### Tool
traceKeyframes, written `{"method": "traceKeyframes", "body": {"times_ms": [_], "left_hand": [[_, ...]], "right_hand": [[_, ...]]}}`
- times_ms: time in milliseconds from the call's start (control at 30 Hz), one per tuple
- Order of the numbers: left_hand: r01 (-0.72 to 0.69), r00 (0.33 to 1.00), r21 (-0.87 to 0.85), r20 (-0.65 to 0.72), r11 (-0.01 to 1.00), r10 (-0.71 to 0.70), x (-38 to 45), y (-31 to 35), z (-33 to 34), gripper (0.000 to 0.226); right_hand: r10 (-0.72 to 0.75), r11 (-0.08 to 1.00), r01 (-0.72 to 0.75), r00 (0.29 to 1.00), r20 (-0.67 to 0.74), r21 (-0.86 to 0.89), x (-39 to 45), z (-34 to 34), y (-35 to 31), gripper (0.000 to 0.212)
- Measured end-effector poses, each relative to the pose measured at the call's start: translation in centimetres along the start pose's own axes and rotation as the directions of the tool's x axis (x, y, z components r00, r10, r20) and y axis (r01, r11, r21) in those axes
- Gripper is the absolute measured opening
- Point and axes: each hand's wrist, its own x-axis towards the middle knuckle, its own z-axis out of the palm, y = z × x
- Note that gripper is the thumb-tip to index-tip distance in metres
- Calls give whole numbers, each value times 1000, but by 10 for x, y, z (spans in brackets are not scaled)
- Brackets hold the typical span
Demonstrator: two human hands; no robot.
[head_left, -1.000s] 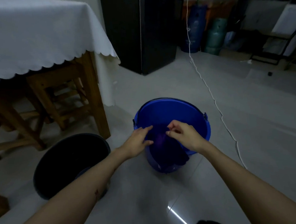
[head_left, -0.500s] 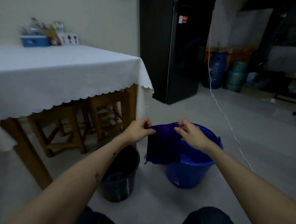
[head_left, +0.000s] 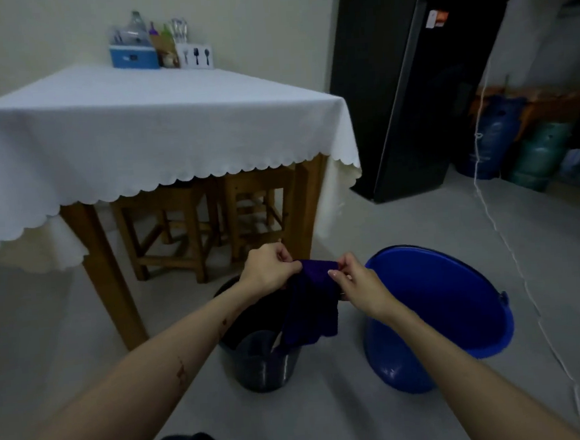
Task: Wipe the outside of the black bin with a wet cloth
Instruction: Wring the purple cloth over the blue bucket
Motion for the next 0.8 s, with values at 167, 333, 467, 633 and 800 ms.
{"method": "traceKeyframes", "body": {"times_ms": [167, 333, 467, 633, 800], "left_hand": [[143, 987, -170, -48, 975, -154, 38, -26, 22, 12], [170, 982, -193, -50, 966, -182, 66, -37, 40, 12], [118, 993, -114, -5, 986, -119, 78, -59, 36, 12], [215, 966, -225, 194, 950, -172, 75, -102, 30, 34], [-38, 891, 360, 435, 932, -131, 60, -175, 36, 20]], "right_hand": [[-3, 991, -2, 999, 36, 134, 33, 33, 27, 20], [22, 986, -20, 1000, -9, 166, 58, 59, 52, 57], [-29, 996, 39, 993, -117, 83, 74, 66, 65, 39], [-28, 998, 37, 982, -188, 45, 78, 67, 78, 29], [-25, 992, 54, 969, -247, 111, 78, 60, 92, 26]]}}
